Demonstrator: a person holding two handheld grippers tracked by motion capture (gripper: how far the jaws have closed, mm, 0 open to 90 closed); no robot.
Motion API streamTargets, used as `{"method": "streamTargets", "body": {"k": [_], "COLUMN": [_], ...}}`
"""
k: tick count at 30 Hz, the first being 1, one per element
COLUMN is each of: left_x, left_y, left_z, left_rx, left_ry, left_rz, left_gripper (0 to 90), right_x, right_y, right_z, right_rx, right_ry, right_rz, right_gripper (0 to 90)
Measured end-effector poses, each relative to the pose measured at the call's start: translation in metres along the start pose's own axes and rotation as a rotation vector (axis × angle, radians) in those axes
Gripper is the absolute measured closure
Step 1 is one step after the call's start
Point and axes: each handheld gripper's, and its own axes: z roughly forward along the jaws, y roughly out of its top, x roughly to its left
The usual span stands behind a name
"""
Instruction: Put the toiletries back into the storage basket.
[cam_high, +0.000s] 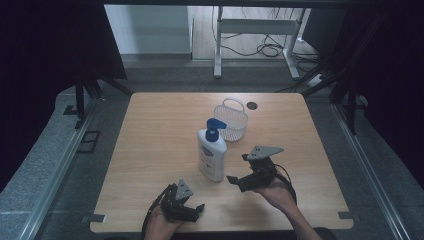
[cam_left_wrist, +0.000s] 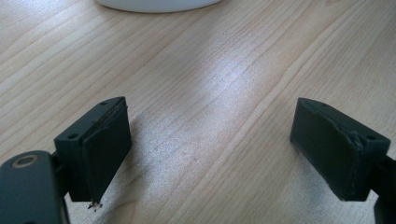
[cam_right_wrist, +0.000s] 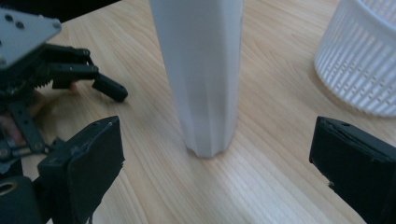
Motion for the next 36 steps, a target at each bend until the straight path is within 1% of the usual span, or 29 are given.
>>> {"method": "streamTargets", "body": {"k": [1,2,3,7,9,17,25,28,36], "left_x": [0.000,0.000,0.000,0.000,0.000,0.000,0.000,0.000,-0.001], "left_y": [0.000,0.000,0.000,0.000,0.000,0.000,0.000,0.000,0.000], "left_z": [0.000,0.000,0.000,0.000,0.000,0.000,0.000,0.000,0.000], "left_rx": [0.000,0.000,0.000,0.000,0.001,0.003,0.001,0.001,-0.002], "left_ry": [0.000,0.001,0.001,0.001,0.001,0.004,0.005,0.005,0.007], "left_rz": [-0.001,-0.001,-0.001,-0.001,-0.001,-0.001,-0.003,-0.003,-0.006], "left_gripper": [11.9,11.9,11.9,11.9,11.9,11.8,11.9,11.9,11.9], "right_x": [0.000,0.001,0.001,0.003,0.003,0.005,0.007,0.007,0.009], "right_y": [0.000,0.005,0.005,0.016,0.017,0.034,0.047,0.049,0.056], "right_z": [0.000,0.003,0.003,0.009,0.010,0.018,0.029,0.032,0.045], "right_rx": [0.000,-0.001,-0.001,-0.011,-0.012,-0.019,-0.027,-0.029,-0.033], "right_ry": [0.000,0.003,0.003,0.015,0.015,0.011,0.009,0.010,-0.010], "right_rz": [0.000,0.000,0.000,0.002,0.001,-0.006,-0.007,-0.009,-0.013], "right_gripper": [3.4,3.7,3.7,6.2,6.6,7.9,9.4,10.3,13.1]}}
